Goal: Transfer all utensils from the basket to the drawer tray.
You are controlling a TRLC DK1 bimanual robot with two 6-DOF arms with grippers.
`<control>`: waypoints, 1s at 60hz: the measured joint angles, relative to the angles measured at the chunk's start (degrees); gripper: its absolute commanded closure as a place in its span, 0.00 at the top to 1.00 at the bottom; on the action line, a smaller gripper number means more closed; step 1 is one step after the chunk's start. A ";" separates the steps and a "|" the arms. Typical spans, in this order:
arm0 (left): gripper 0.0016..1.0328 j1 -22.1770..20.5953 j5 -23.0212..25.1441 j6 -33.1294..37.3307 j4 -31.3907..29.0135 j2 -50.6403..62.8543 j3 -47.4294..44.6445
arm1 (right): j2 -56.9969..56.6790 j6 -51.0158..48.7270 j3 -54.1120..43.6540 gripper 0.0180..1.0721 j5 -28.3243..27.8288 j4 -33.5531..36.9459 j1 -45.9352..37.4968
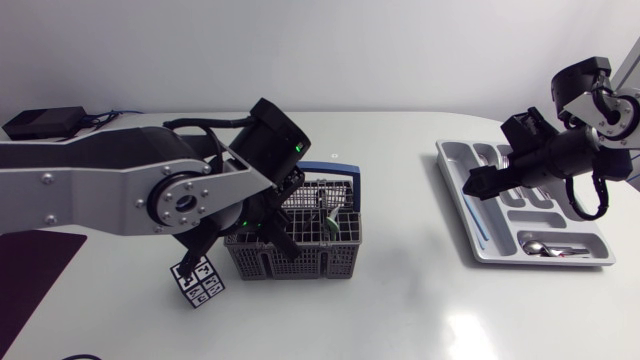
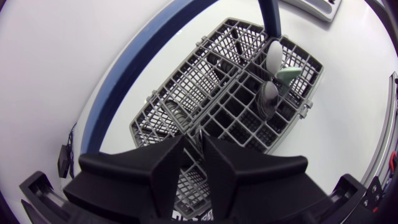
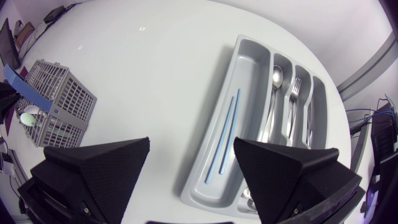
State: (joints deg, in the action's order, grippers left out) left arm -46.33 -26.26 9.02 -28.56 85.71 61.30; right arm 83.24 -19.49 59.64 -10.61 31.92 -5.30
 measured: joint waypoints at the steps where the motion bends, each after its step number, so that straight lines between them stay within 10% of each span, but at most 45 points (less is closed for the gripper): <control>1: 0.05 0.00 0.00 0.00 0.15 0.07 -0.09 | -0.02 0.00 -0.04 0.93 0.00 0.02 0.00; 60: 0.03 -4.04 -6.21 5.25 3.17 -15.45 -4.44 | -5.64 -0.02 -2.86 0.93 0.44 1.01 3.91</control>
State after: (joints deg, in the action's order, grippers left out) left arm -50.37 -32.47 14.26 -25.39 70.26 56.86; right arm 77.60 -19.51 56.77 -10.17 32.93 -1.39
